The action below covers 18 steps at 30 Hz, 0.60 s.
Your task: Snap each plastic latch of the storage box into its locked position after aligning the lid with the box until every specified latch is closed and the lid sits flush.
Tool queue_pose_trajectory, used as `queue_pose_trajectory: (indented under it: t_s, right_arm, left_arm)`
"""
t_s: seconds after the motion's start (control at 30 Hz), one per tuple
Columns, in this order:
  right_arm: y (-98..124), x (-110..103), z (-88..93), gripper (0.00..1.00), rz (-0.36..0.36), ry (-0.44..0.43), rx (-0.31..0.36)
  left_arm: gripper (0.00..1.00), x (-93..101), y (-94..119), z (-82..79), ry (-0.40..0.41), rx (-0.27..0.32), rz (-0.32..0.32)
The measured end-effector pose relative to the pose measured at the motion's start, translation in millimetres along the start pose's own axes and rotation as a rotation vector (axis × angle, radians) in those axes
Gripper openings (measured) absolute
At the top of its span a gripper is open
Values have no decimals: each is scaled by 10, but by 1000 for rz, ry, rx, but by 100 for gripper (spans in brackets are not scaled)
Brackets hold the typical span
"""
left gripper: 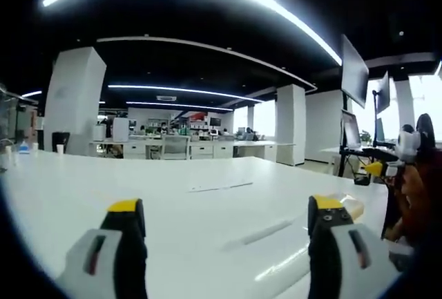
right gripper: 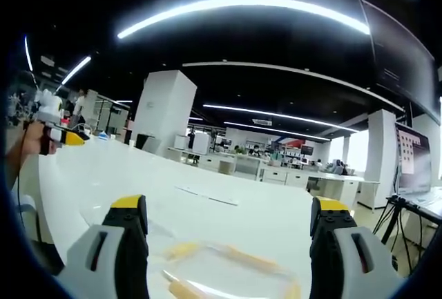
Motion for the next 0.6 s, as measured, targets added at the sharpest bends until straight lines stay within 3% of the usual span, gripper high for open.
queue_pose_trajectory:
  t_s: [0.23,0.6]
  right_arm:
    - [1,-2,-4,99,-1,3,0]
    - [-9,-18,2,99,-5,3,-3]
  left_arm:
    - [98,109,-54,52,1,-14,31]
    - [98,129,-147,52,7,-19,61]
Point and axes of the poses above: the point that each gripper's makers call its tool centre point, and the gripper's own axes: y roughly backward along the fingers, x roughly to its right, z roughly out of its underside, the point moved 5 cm from there along y, roughly backward along the fingers, and after that the axes turned 1 degree about -z, right-handed, at the moved point
